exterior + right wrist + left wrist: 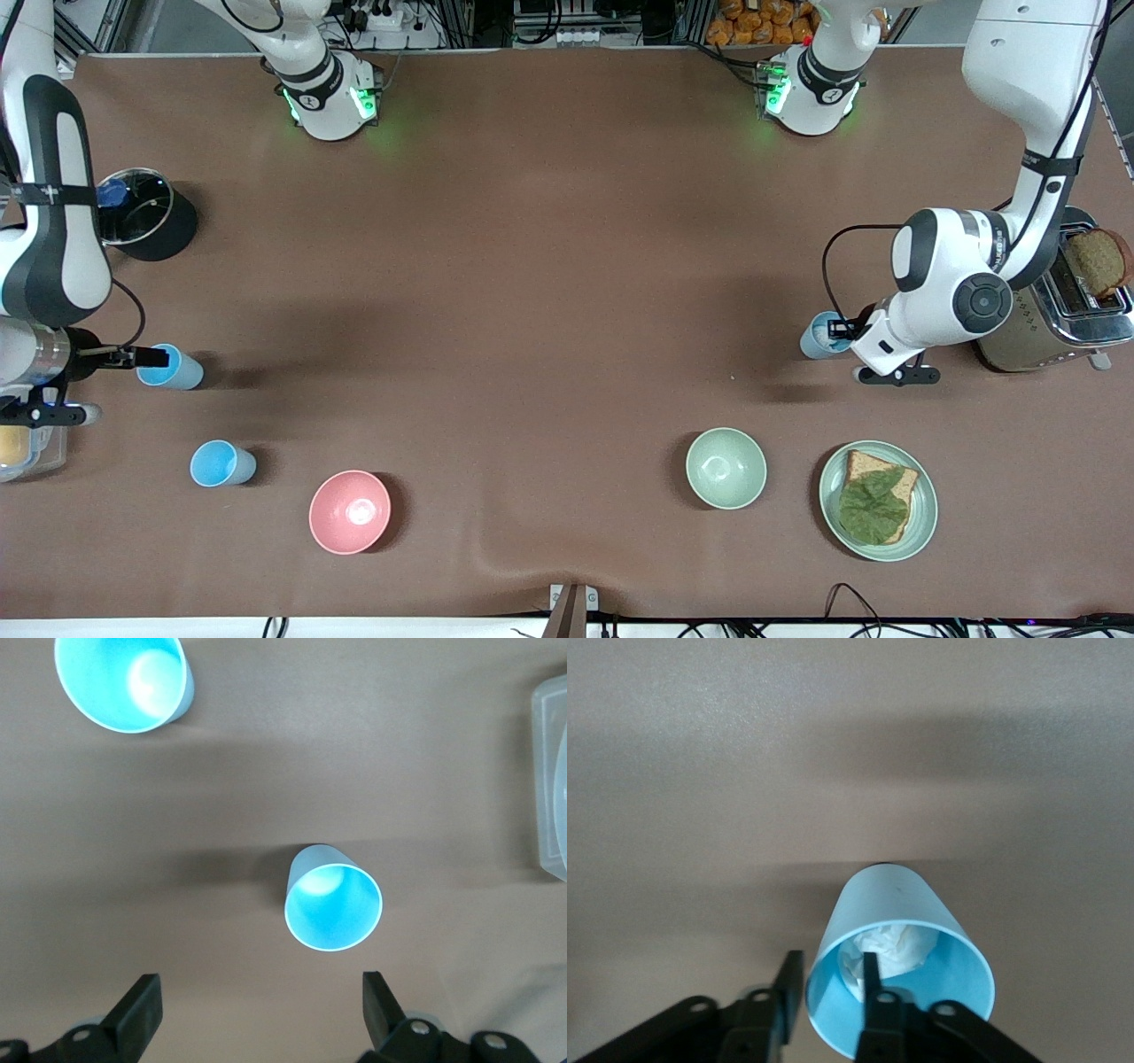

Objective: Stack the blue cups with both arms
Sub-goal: 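Carry the tissue cup with the left gripper to the table middle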

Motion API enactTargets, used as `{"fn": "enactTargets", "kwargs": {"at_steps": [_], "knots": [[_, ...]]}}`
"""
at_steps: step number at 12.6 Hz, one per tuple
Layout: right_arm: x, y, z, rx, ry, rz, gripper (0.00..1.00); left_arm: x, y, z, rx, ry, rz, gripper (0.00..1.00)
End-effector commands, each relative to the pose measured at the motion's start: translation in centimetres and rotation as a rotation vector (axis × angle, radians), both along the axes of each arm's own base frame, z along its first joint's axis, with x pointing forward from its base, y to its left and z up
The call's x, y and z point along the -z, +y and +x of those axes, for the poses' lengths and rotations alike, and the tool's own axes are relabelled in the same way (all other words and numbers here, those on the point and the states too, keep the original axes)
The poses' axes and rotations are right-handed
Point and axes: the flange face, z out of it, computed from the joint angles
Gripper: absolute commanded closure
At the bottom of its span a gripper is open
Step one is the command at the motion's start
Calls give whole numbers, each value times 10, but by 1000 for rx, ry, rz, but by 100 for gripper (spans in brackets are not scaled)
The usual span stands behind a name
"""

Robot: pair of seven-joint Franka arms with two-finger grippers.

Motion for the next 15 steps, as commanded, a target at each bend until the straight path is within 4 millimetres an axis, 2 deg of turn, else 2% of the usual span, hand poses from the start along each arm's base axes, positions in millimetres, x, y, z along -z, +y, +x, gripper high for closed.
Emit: {"fn": "enactTargets", "kwargs": {"at_steps": [1,3,5,7,9,10,11,13,14,15], "knots": [[13,-1,2,9,11,-2,0,-16,-15,7,7,-37,-14,100],[39,-5,3,3,6,3,0,-37,-56,11,52,-73,-47,100],[60,-6,-6,5,16,11,0,-64,-116,15,-12,-109,-75,100],[73,-6,-13,2,-17,8,0,-80,-181,1,-38,-112,-107,100],[92,-13,-22,11,-33,9,0,-89,-252,-22,-88,-103,-124,100],[98,-12,-24,9,-35,10,0,-92,-297,-38,-118,-102,-124,100],[102,-13,-26,10,-39,10,0,-93,-332,-56,-146,-96,-120,100],[118,-15,-34,13,-29,15,0,-94,-383,-81,-185,-82,-127,100],[122,-14,-35,11,-40,13,0,-88,-414,-101,-193,-64,-125,100],[121,-14,-34,8,-51,11,42,-83,-441,-118,-216,-52,-119,100]]}}
